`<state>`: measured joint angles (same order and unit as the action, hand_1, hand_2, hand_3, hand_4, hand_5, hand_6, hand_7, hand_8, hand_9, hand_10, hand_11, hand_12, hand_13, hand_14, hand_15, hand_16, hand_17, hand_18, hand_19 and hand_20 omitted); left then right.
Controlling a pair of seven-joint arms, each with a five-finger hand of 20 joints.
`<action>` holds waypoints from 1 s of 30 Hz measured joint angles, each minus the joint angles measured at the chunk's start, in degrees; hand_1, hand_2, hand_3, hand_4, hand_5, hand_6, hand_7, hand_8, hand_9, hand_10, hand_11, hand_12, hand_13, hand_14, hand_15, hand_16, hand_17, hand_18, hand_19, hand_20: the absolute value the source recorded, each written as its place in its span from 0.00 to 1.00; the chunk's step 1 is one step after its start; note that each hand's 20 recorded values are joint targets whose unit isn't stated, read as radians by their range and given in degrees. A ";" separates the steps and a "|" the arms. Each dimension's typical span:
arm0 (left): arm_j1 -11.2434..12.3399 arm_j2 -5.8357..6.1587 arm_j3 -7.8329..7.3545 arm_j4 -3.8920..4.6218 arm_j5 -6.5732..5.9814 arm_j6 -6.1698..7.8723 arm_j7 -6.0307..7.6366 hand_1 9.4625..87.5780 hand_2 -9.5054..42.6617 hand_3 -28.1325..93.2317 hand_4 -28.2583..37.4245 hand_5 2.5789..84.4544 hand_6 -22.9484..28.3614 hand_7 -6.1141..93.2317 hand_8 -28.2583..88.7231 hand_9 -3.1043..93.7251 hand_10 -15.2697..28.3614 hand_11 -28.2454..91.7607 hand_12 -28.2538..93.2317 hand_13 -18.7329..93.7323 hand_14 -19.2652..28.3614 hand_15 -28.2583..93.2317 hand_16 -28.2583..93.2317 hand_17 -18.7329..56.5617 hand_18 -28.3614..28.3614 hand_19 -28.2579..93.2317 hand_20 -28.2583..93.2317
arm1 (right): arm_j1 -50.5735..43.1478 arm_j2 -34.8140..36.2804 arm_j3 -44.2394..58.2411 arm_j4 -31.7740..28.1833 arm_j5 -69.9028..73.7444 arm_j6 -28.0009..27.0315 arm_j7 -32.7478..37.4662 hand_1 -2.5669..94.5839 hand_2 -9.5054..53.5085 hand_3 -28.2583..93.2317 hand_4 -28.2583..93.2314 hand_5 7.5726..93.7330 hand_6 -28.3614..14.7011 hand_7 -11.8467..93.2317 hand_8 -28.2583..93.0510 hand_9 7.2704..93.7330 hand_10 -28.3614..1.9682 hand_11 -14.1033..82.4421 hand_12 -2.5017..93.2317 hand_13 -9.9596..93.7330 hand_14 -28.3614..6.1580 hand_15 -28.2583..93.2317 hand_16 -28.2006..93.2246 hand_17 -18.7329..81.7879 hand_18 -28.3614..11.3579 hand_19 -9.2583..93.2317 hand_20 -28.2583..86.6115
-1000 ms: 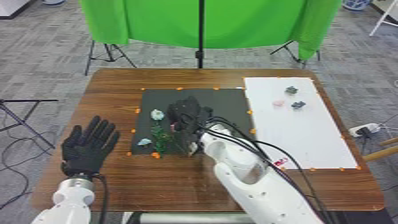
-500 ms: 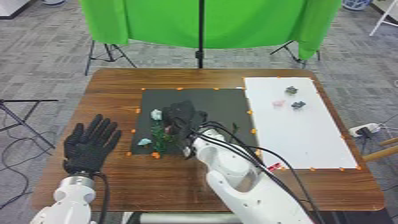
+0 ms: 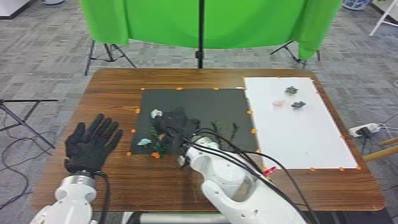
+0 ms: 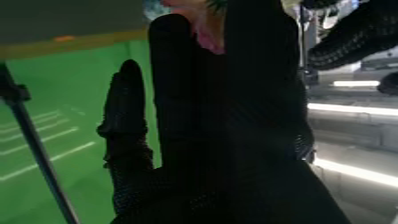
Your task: Arrange flowers
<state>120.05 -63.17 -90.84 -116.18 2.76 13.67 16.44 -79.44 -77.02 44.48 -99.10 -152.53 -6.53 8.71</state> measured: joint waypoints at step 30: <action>0.19 -0.11 -0.05 -0.40 -1.74 1.81 0.90 0.25 0.47 0.87 0.00 0.56 0.67 0.18 0.16 0.45 0.74 0.44 0.31 0.44 0.78 0.60 0.15 0.15 0.79 0.58 0.34 | -0.79 0.07 3.55 -1.42 3.17 -4.46 1.17 0.49 0.00 0.93 0.00 0.62 0.64 0.33 0.10 0.48 0.36 0.31 0.18 0.44 0.36 0.66 0.32 0.38 0.14 0.88 0.64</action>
<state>120.24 -63.28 -90.89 -116.59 1.01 15.48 17.34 -80.23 -76.95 48.03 -100.52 -149.36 -11.00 9.88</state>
